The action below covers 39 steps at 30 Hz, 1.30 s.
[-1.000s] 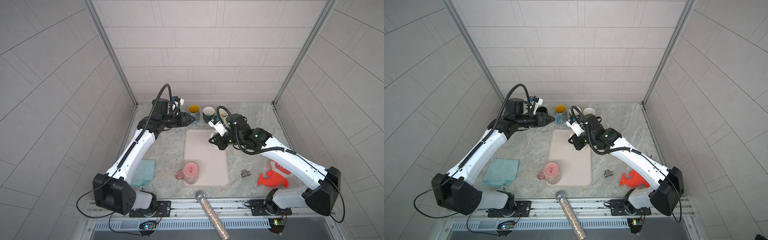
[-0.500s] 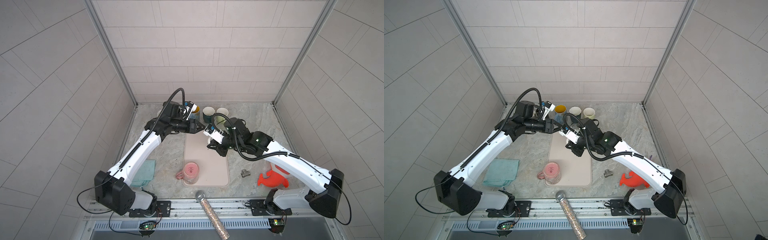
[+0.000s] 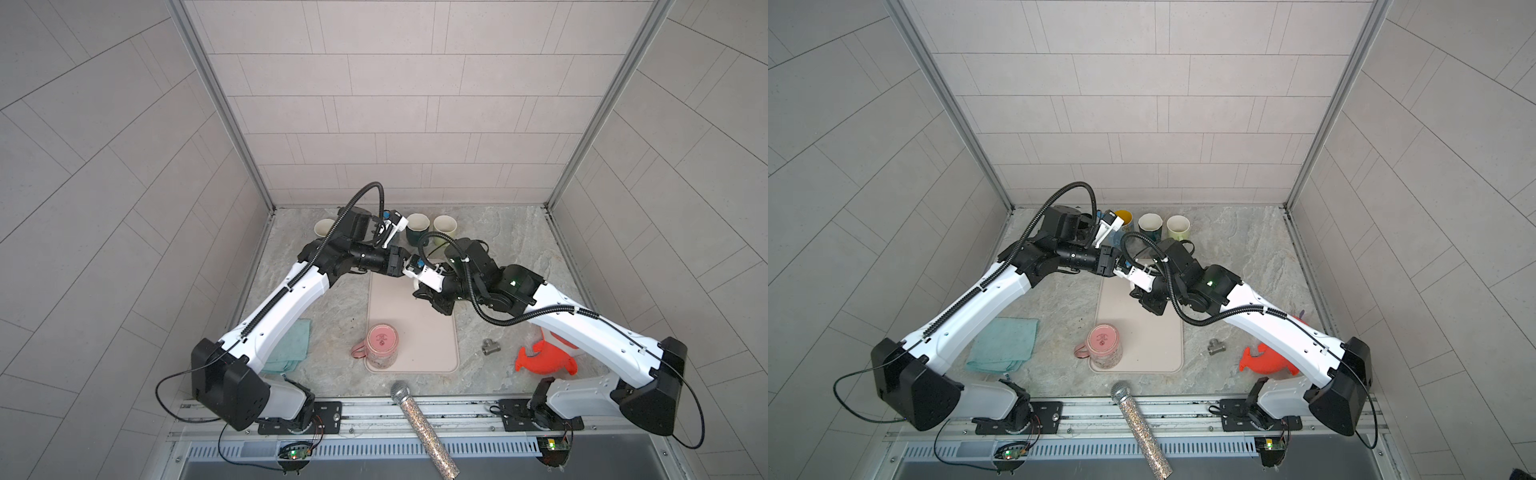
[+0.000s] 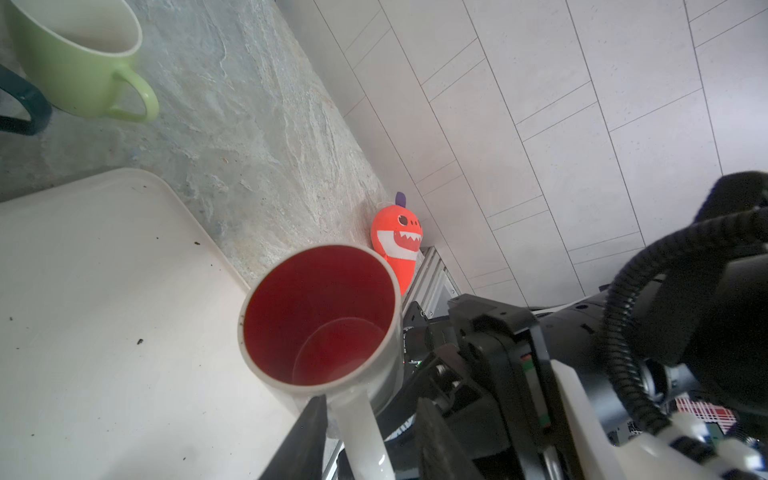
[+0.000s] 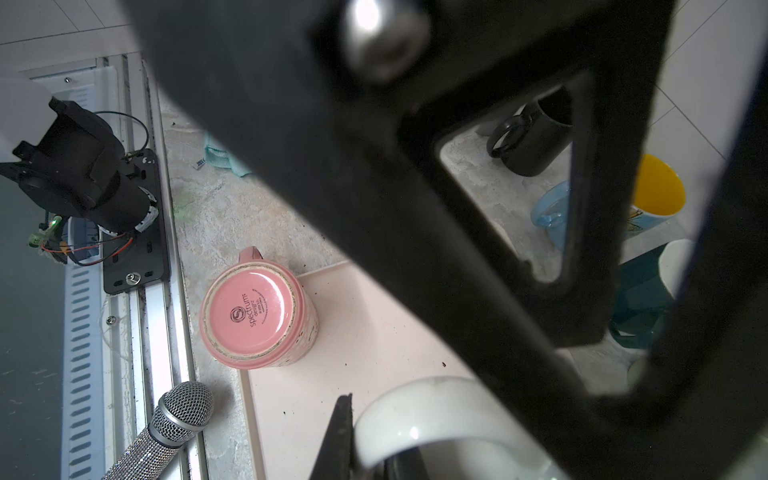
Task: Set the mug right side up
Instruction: 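Close the left gripper on the white mug rim beside the right gripper, then carry the white mug toward the grey mug with the left gripper while the right withdraws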
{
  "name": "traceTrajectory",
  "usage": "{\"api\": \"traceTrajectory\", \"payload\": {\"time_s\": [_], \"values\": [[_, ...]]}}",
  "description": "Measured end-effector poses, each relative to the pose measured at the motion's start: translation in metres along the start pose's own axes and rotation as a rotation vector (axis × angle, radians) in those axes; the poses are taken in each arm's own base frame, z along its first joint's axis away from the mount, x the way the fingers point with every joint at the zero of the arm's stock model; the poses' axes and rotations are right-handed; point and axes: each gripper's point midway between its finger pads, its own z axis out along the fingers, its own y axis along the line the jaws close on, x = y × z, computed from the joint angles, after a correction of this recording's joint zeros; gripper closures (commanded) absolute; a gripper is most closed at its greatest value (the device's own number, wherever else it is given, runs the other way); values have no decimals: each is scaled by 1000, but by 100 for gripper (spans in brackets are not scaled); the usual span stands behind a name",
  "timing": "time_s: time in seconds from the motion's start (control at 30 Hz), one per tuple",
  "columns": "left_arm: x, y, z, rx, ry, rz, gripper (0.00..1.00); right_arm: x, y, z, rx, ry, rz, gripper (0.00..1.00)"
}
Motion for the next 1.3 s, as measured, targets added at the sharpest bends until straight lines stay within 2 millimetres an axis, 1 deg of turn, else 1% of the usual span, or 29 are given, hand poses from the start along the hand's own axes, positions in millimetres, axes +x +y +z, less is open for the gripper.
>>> {"api": "traceTrajectory", "payload": {"time_s": [0.2, 0.33, 0.6, 0.7, 1.07, 1.1, 1.2, 1.23, 1.27, 1.3], "values": [[14, 4, 9, -18, 69, -9, 59, -7, -3, -4, 16, -14, -25, 100], [18, 4, 11, -30, 92, 2, 59, -6, -3, -4, 20, -10, -32, 100], [26, 6, 16, -53, 137, 15, 59, 1, 2, -3, 8, 23, -45, 100], [29, 7, 17, -54, 151, 9, 60, 2, 4, -3, 3, 29, -49, 100], [33, 5, 20, -30, 171, -10, 77, 4, 4, -3, 14, 38, -56, 100], [33, 5, 20, -29, 171, -13, 79, 4, 3, -3, 19, 40, -56, 100], [33, 5, 20, -27, 172, -14, 93, 4, 2, -3, 27, 43, -58, 100], [33, 5, 20, -26, 172, -15, 97, 4, 2, -2, 29, 43, -59, 100], [33, 5, 20, -26, 172, -15, 100, 4, 2, -2, 31, 43, -59, 100], [33, 5, 20, -27, 172, -15, 100, 4, 1, -2, 35, 44, -59, 100]]}}
